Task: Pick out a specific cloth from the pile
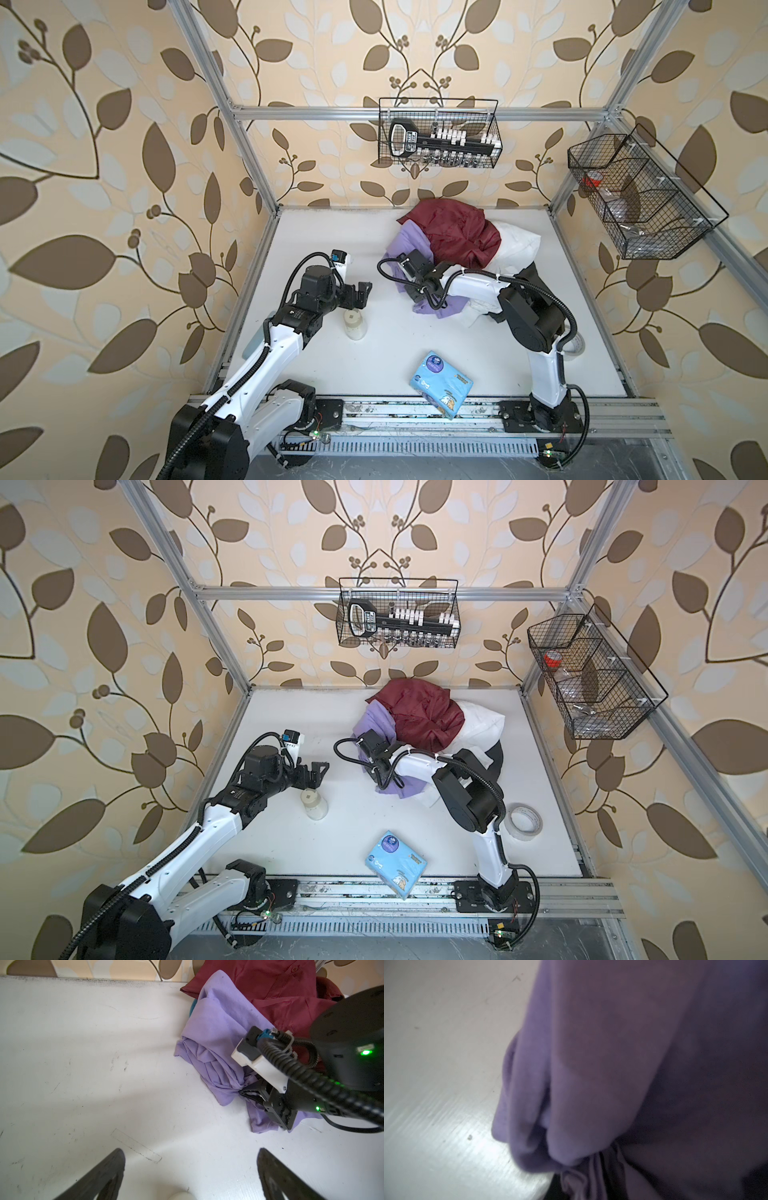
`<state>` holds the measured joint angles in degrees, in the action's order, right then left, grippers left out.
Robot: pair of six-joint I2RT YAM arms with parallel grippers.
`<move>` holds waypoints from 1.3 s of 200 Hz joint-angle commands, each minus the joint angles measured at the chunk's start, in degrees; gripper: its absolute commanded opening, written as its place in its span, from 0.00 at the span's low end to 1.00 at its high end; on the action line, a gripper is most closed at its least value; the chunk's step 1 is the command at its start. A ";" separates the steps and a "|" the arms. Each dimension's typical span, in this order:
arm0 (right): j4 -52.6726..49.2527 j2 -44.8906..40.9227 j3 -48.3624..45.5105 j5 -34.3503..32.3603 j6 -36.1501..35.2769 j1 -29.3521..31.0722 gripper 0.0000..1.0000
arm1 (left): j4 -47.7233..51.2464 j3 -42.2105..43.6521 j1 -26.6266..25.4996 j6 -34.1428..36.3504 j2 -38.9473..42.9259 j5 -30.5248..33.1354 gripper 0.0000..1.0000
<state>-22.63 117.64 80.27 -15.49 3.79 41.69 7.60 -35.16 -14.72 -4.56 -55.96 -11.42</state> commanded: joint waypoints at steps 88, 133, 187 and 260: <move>-3.57 -22.83 2.11 -7.93 -1.01 0.10 0.00 | -0.26 -1.93 -0.92 0.98 1.55 0.97 0.99; 1.27 -30.66 4.82 -7.86 -3.81 0.07 0.00 | -0.39 -1.69 -1.01 0.70 2.43 2.02 0.99; 9.05 -31.42 13.13 0.02 -6.52 0.11 0.00 | -0.58 -1.53 -1.19 0.08 3.73 3.60 0.99; 17.99 -13.31 33.50 27.26 -0.13 0.25 0.00 | -2.38 0.67 -1.35 -2.42 9.96 13.12 0.99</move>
<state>-10.31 96.92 108.40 -0.19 0.25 41.74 7.49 -35.11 -15.46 -5.23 -49.32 -3.64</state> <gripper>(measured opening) 0.097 0.989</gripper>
